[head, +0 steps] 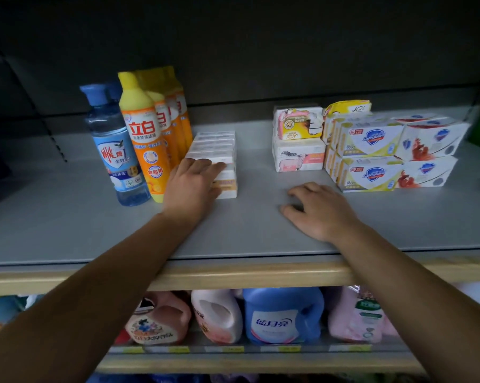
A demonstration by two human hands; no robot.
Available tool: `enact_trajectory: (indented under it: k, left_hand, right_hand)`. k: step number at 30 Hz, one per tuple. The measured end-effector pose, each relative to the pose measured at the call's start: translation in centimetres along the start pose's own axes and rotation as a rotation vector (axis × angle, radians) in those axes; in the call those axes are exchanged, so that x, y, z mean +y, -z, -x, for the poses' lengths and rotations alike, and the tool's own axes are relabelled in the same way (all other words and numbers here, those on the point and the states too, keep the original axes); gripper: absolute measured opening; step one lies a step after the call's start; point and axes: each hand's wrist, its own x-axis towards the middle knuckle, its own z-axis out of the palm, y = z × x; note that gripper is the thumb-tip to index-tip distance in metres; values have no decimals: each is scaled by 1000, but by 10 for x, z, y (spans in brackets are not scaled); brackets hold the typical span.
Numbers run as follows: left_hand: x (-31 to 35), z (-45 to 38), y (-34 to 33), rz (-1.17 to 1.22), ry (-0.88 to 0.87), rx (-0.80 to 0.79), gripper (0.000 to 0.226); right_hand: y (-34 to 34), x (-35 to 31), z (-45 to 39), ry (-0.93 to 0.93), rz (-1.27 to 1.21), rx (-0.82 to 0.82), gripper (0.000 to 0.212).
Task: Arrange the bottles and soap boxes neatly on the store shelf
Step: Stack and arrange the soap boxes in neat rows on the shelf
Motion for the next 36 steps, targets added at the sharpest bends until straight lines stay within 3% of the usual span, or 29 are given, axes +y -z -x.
enact_trajectory:
  k: [8,20,36]
  left_hand:
    - [-4,-20,-17,34,58,-24,54]
    - [-11,-19,-17,43,-22,-28,56]
    - [-4,-16,-6,45,5,-61,61]
  right_hand:
    - [-2,4,-3,0,-24,7,55]
    - [-1,2,-3,-16,-22,-4,54]
    - [-1,3,-4,-18,-33,-10,51]
